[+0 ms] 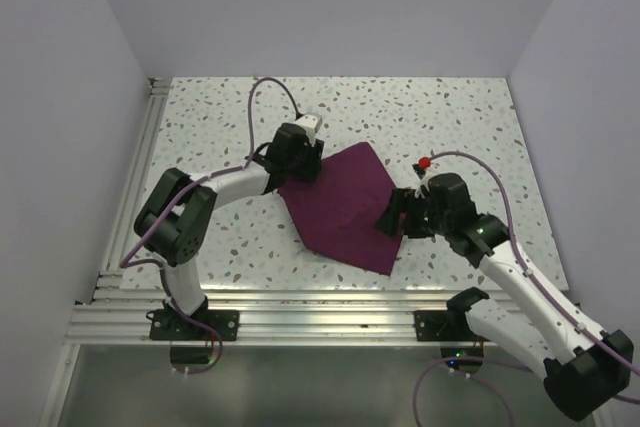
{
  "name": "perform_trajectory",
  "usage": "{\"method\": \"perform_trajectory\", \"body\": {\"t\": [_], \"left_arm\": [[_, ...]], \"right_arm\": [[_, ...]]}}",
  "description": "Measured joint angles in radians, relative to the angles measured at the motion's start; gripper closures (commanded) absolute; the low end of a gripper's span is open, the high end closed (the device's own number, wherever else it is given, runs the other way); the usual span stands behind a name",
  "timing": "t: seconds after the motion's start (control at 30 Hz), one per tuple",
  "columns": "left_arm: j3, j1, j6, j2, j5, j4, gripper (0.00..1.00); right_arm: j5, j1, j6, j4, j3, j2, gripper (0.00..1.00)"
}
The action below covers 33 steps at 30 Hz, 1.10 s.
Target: Prepare the surgical pack
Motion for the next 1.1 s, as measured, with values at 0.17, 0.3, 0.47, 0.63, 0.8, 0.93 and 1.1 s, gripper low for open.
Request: {"method": "perform_trajectory", "body": {"t": [0.17, 0.3, 0.47, 0.63, 0.8, 0.93, 1.1], "left_arm": [[0.003, -0.02, 0.002, 0.002, -0.035, -0.002, 0.45], [0.004, -0.042, 0.002, 0.002, -0.073, -0.004, 0.45], [0.004, -0.067, -0.01, 0.002, -0.116, -0.026, 0.45], [-0.025, -0.09, -0.05, -0.014, -0.161, -0.026, 0.45], [-0.103, -0.14, -0.086, -0.084, -0.22, -0.047, 0.45], [-0.15, -0.187, -0.128, -0.133, -0.268, -0.082, 0.45], [-0.171, -0.233, -0.224, -0.191, -0.342, -0.185, 0.44]], "right_arm": [[0.01, 0.0, 0.04, 0.076, -0.012, 0.136, 0.21], [0.045, 0.0, 0.08, 0.144, -0.037, 0.207, 0.21], [0.104, 0.001, 0.119, 0.232, -0.04, 0.36, 0.25], [0.163, 0.001, 0.142, 0.289, -0.039, 0.495, 0.34], [0.253, 0.0, 0.171, 0.301, -0.026, 0.57, 0.48], [0.293, -0.009, 0.183, 0.315, -0.016, 0.592, 0.53], [0.313, -0.049, 0.18, 0.319, 0.069, 0.689, 0.61]]}}
